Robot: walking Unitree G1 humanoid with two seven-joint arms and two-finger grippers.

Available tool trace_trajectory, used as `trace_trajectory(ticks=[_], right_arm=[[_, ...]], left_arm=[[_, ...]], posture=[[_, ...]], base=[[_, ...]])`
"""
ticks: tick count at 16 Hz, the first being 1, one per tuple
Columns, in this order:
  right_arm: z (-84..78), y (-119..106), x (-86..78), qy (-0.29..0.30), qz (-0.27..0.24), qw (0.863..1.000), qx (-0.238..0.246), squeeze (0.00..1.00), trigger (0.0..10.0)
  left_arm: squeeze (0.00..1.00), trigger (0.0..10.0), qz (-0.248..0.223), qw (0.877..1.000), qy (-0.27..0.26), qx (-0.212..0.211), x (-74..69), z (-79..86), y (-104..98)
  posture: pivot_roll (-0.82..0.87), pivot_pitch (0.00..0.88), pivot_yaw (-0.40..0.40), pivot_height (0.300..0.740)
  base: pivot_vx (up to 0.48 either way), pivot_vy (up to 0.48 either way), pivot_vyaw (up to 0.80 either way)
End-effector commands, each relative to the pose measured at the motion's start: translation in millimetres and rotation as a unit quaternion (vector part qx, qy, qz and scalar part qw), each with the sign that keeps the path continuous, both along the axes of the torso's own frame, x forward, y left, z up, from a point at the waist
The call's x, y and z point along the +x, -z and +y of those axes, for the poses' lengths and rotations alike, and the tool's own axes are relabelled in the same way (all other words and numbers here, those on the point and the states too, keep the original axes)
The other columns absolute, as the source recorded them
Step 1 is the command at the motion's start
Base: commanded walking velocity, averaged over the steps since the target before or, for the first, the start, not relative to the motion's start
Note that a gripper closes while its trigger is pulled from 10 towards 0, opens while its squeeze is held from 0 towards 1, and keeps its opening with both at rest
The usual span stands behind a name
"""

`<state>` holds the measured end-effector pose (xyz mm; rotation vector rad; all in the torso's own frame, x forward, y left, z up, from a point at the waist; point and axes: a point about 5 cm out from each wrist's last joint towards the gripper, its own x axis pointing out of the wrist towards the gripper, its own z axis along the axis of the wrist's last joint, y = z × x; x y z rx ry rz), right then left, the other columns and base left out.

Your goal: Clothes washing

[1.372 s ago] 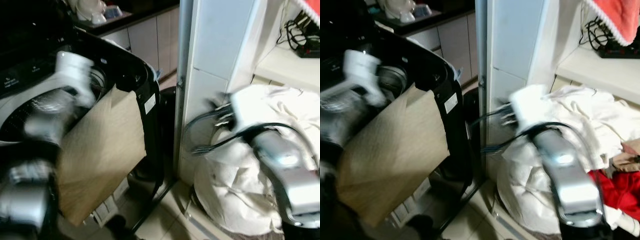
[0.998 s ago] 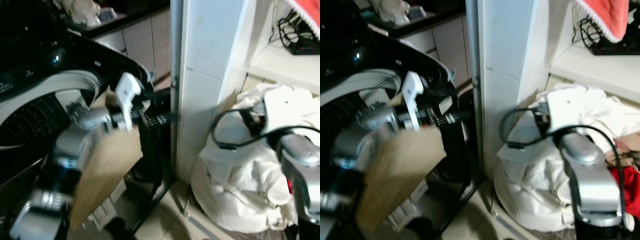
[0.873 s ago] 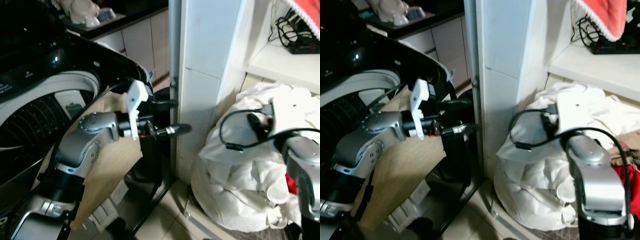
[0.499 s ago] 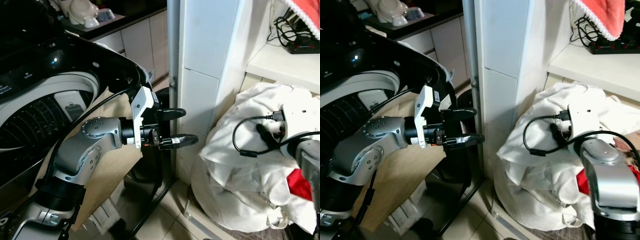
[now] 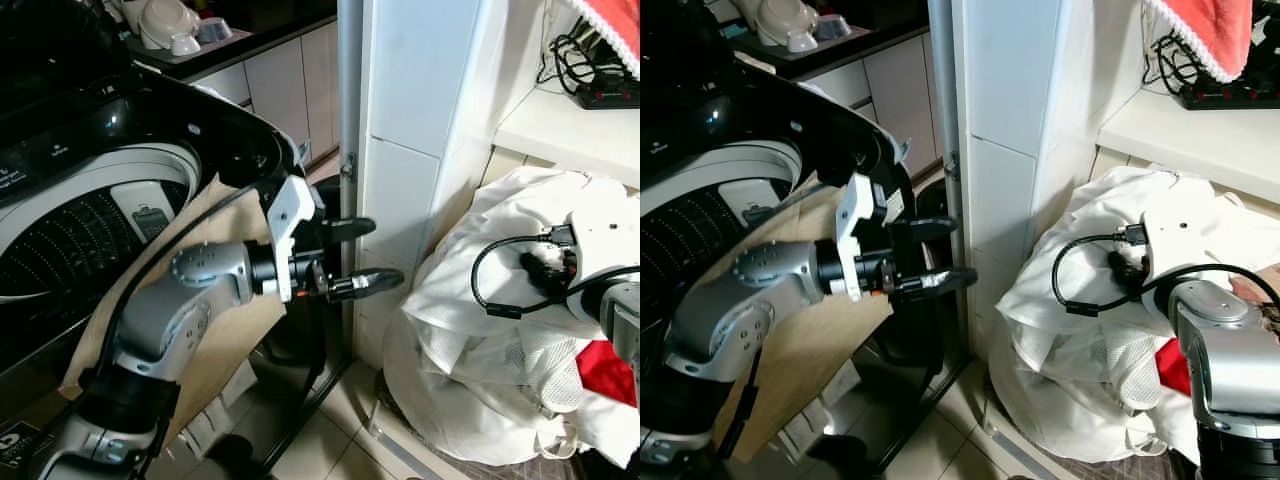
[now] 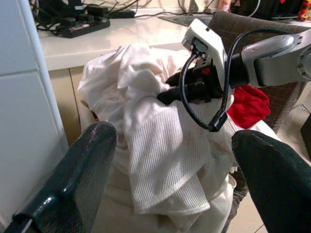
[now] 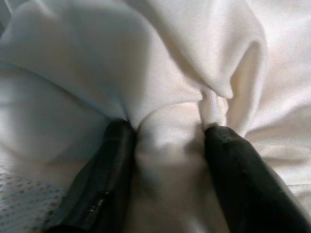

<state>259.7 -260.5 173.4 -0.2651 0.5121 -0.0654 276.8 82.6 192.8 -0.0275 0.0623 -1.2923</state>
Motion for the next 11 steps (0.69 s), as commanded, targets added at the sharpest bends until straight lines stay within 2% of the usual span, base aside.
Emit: trace_trajectory(ticks=[1,5,7,8,10,11], right_arm=[[-2.1,6.5,-1.4,0.002,0.016,1.0,0.01,0.0,0.0],[1.4,5.2,-0.5,-0.006,0.007,1.0,0.012,0.0,0.0],[0.7,2.6,-1.4,-0.009,0.002,1.0,0.011,0.0,0.0],[-0.6,1.3,-1.5,-0.008,-0.001,1.0,0.011,0.0,0.0],[-1.8,-2.3,-0.9,-0.006,-0.008,1.0,0.011,0.0,0.0],[-1.4,-9.8,0.6,-0.007,-0.025,0.999,0.023,0.0,0.0]], left_arm=[[0.0,10.0,-0.006,1.0,-0.008,0.005,-1.3,-0.3,0.3],[0.0,10.0,-0.006,0.999,-0.043,-0.019,2.6,-2.2,3.4],[0.0,10.0,-0.036,0.992,-0.105,-0.064,5.3,-3.5,4.3],[0.0,10.0,-0.036,0.991,-0.109,-0.061,5.3,-5.0,6.7],[0.0,10.0,-0.013,0.995,-0.081,-0.063,0.1,-6.9,8.1],[0.0,10.0,-0.021,0.994,-0.093,-0.046,0.6,-6.5,9.2]], posture=[[-0.2,0.0,0.096,0.74],[-0.2,0.0,0.091,0.74],[-0.21,0.0,0.091,0.74],[-0.21,0.0,0.091,0.74],[-0.21,0.0,0.09,0.74],[-0.21,0.0,0.088,0.74]], base=[[0.0,0.0,0.0],[0.0,0.0,0.0],[0.0,0.0,0.0],[0.0,0.0,0.0],[0.0,0.0,0.0],[0.0,0.0,0.0]])
